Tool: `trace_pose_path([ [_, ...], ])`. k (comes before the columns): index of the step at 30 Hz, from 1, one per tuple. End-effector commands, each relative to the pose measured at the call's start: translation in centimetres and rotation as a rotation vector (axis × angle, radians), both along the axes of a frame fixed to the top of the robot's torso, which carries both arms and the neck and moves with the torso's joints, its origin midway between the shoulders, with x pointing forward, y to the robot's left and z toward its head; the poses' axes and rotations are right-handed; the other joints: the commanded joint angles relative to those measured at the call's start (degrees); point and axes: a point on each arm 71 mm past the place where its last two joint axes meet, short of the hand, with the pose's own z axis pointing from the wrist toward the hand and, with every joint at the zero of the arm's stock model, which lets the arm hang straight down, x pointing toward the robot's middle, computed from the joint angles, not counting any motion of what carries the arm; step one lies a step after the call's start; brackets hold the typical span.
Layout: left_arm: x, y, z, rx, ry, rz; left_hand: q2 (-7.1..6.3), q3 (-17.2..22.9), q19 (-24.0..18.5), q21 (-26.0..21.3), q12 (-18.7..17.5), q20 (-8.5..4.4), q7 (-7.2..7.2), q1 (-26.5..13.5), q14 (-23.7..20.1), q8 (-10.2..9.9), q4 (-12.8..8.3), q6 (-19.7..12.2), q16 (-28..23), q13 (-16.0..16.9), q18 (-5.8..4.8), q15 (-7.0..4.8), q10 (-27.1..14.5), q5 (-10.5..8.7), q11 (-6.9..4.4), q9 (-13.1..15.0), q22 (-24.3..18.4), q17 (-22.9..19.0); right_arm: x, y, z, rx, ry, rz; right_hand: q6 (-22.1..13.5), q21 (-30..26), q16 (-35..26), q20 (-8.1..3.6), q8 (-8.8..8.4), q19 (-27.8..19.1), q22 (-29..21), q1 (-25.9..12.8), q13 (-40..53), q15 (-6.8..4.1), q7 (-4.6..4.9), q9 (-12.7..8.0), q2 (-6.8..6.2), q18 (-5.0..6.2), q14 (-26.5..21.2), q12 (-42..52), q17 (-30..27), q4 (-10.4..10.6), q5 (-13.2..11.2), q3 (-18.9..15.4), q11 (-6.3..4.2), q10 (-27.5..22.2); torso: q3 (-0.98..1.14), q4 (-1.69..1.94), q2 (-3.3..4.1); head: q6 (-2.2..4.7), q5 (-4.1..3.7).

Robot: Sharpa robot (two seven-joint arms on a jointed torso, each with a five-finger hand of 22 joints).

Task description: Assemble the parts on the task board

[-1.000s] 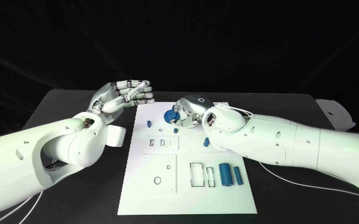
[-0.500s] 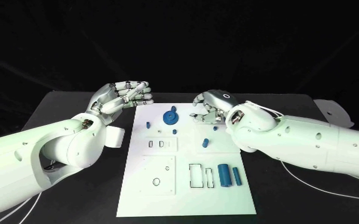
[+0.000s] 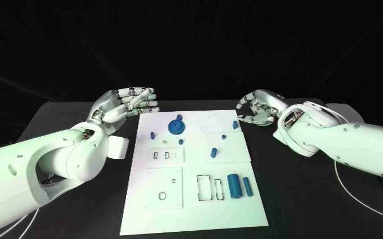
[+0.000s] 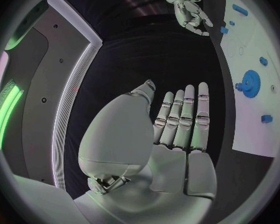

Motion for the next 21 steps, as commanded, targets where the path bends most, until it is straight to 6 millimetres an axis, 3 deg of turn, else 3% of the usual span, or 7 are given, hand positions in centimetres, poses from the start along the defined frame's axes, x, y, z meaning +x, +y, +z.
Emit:
trace_pose_path([
  [1, 0.0, -0.2, 0.1, -0.008, -0.012, -0.020, -0.11, 0.23, 0.52, -0.22, -0.37, -0.08, 1.57, 0.30, 0.25, -0.34, 0.02, 0.08, -0.33, -0.06, 0.85, 0.25, 0.36, -0.20, 0.20, -0.05, -0.06, 0.06, -0.1, -0.1, -0.8, 0.015, 0.061, 0.074, -0.52, 0.26, 0.33, -0.30, -0.49, 6.00, 15.08, 0.68, 5.30, -0.10, 0.47, -0.19, -0.17, -0.82, 5.22, -0.41, 11.25, -0.43, -0.02, 0.24, 0.04, -0.29, 0.15, 0.07, -0.01, -0.17, 0.08],
  [7, 0.0, -0.2, 0.1, -0.007, -0.012, -0.020, -0.11, 0.23, 0.52, -0.22, -0.37, -0.08, 1.57, 0.30, 0.25, -0.34, 0.02, 0.08, -0.33, -0.06, 0.85, 0.25, 0.36, -0.20, 0.20, -0.05, -0.06, 0.06, 0.1, -0.4, -1.5, 0.003, 0.072, 0.070, -1.70, 0.26, 0.37, 0.03, -1.43, 6.00, 15.08, 0.71, 5.04, 0.35, 1.05, -0.47, -0.49, -0.82, 5.24, -0.75, 11.37, -0.52, -0.19, 0.40, 0.56, -0.59, 0.22, 0.21, 0.02, -0.30, -0.05],
  [11, 0.0, -0.1, 0.1, -0.007, -0.012, -0.020, -0.11, 0.23, 0.52, -0.22, -0.37, -0.08, 1.57, 0.30, 0.25, -0.34, 0.02, 0.08, -0.33, -0.06, 0.85, 0.25, 0.36, -0.20, 0.20, -0.05, -0.06, 0.06, 0.4, -0.3, -1.9, -0.002, 0.079, 0.068, -2.61, 0.26, 0.41, 0.25, -2.10, 6.00, 15.08, 0.81, 4.96, 0.57, 1.23, -0.67, -0.58, -0.82, 5.27, -0.85, 11.52, -0.59, -0.28, 0.40, 0.75, -0.70, 0.21, 0.11, 0.07, -0.36, -0.06],
  [21, 0.0, -0.2, 0.1, -0.008, -0.011, -0.021, -0.16, 0.28, 0.53, -0.25, -0.40, -0.07, 1.52, 0.34, 0.26, -0.34, -0.04, 0.13, -0.37, -0.05, 0.86, 0.25, 0.43, -0.21, 0.18, -0.05, -0.07, 0.10, 0.5, 0.0, -3.0, -0.009, 0.106, 0.070, -2.98, 0.26, 0.44, 0.34, -2.37, 6.00, 15.08, 0.88, 4.97, 0.64, 1.33, -0.76, -0.60, -0.82, 5.28, -0.84, 11.62, -0.63, -0.30, 0.38, 0.85, -0.72, 0.08, 0.12, 0.00, -0.59, -0.16],
])
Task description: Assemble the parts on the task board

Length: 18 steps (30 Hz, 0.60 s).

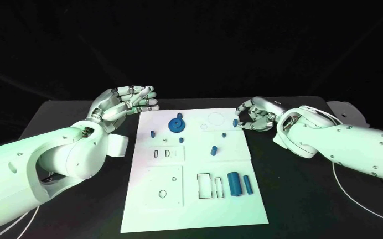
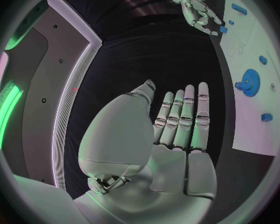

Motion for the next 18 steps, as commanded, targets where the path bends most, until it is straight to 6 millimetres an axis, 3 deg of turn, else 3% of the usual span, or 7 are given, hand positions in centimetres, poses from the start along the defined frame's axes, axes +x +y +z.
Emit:
trace_pose_path([
  [1, -0.07, -0.24, 0.16, -0.008, -0.011, -0.021, -0.16, 0.29, 0.32, -0.25, -0.18, 0.14, 1.52, 0.34, 0.26, -0.34, -0.04, 0.13, -0.37, -0.05, 0.86, 0.25, 0.22, -0.21, -0.02, -0.06, -0.07, 0.05, -0.04, 0.25, -0.32, -0.007, 0.023, 0.023, -0.43, 0.26, 0.22, 0.34, -0.30, 6.00, 15.09, 0.37, 4.98, 0.44, 0.03, -0.08, -0.19, -0.82, 5.08, -0.15, 11.63, -0.26, -0.30, 0.01, 0.13, -0.01, -0.08, -0.02, -0.04, -0.15, -0.15],
  [18, -0.03, -0.20, 0.14, -0.007, -0.011, -0.020, -0.16, 0.29, 0.32, -0.25, -0.18, 0.14, 1.52, 0.34, 0.26, -0.34, -0.04, 0.13, -0.37, -0.05, 0.86, 0.25, 0.22, -0.21, -0.02, -0.06, -0.07, 0.05, 0.38, 0.79, -0.82, -0.009, 0.034, 0.011, 1.69, 0.26, 0.31, 0.54, 0.49, 6.00, 15.09, -0.06, 5.90, 0.52, -0.02, 0.23, 0.76, -0.82, 5.14, 1.12, 11.91, 0.23, 0.00, 0.63, 0.13, 0.91, -0.02, 0.00, -0.09, -0.32, -0.23],
])
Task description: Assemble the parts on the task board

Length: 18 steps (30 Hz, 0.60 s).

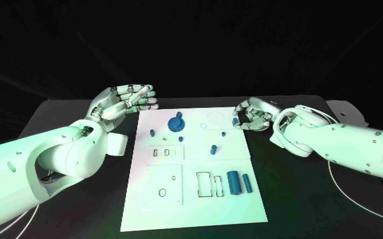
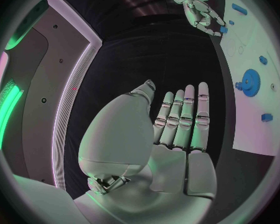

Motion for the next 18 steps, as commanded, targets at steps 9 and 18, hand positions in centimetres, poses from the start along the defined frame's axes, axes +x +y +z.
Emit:
trace_pose_path([
  [9, -0.01, -0.18, 0.13, -0.006, -0.011, -0.018, -0.16, 0.29, 0.32, -0.25, -0.18, 0.13, 1.53, 0.34, 0.26, -0.34, -0.04, 0.13, -0.37, -0.04, 0.86, 0.25, 0.22, -0.21, -0.02, -0.06, -0.08, 0.06, 0.04, 0.34, -1.09, -0.008, 0.036, 0.000, 2.47, 0.26, 0.33, 0.38, 1.22, 6.00, 15.06, -0.10, 6.35, 0.06, -0.46, 0.35, 1.12, -0.82, 5.36, 1.01, 11.98, 0.04, 0.06, 1.21, -0.41, 1.04, 0.07, 0.05, 0.03, -0.21, 0.02],
  [18, 0.01, -0.16, 0.12, -0.006, -0.010, -0.018, -0.19, 0.41, 0.36, -0.32, -0.28, 0.13, 1.52, 0.36, 0.28, -0.37, -0.09, 0.18, -0.44, -0.04, 0.86, 0.24, 0.29, -0.20, -0.03, -0.08, -0.10, 0.13, 0.08, 0.34, -1.32, -0.010, 0.038, -0.007, 2.95, 0.26, 0.45, 0.29, 1.45, 6.00, 15.06, -0.17, 6.78, -0.04, -0.60, 0.41, 1.23, -0.82, 5.44, 1.57, 12.35, 0.05, 0.01, 1.42, -0.53, 1.47, 0.05, 0.00, -0.01, -0.38, 0.02],
])
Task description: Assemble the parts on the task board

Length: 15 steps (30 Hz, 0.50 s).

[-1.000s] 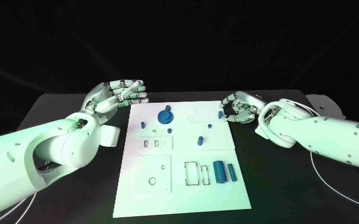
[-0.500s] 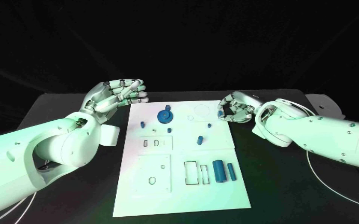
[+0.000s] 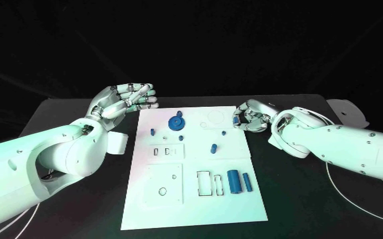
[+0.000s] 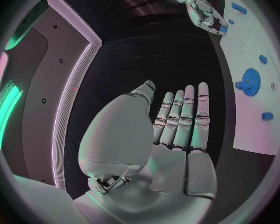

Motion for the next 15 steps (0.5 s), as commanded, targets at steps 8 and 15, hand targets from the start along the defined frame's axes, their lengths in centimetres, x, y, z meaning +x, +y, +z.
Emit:
trace_pose_path([
  [8, -0.05, -0.23, 0.14, -0.007, -0.009, -0.021, -0.18, 0.29, 0.37, -0.34, -0.32, 0.13, 1.52, 0.34, 0.28, -0.38, 0.08, 0.18, -0.23, -0.04, 0.86, 0.24, 0.31, -0.21, -0.03, -0.10, -0.05, 0.07, 0.03, -0.01, -0.09, 0.003, -0.005, -0.011, 2.36, 0.26, 0.30, -0.15, 1.14, 6.00, 15.07, -0.40, 7.40, -0.58, -0.74, 0.40, 1.73, -0.82, 5.50, 1.14, 12.60, 0.16, 0.29, 1.39, -0.67, 1.07, 0.01, -0.02, 0.00, -0.09, -0.13],
  [15, -0.03, -0.21, 0.13, -0.006, -0.009, -0.020, -0.18, 0.29, 0.37, -0.34, -0.32, 0.13, 1.52, 0.34, 0.28, -0.38, 0.08, 0.18, -0.23, -0.04, 0.86, 0.24, 0.31, -0.21, -0.03, -0.10, -0.05, 0.07, 0.09, -0.15, 0.37, 0.036, -0.063, -0.037, 5.65, 0.26, 0.41, -1.57, 4.31, 6.00, 15.07, 0.27, 8.60, -2.13, -2.68, 1.83, 4.04, -0.82, 5.60, 2.71, 12.98, -1.11, -0.07, 3.30, -2.38, 2.52, -0.04, 0.05, -0.02, -0.17, -0.26],
])
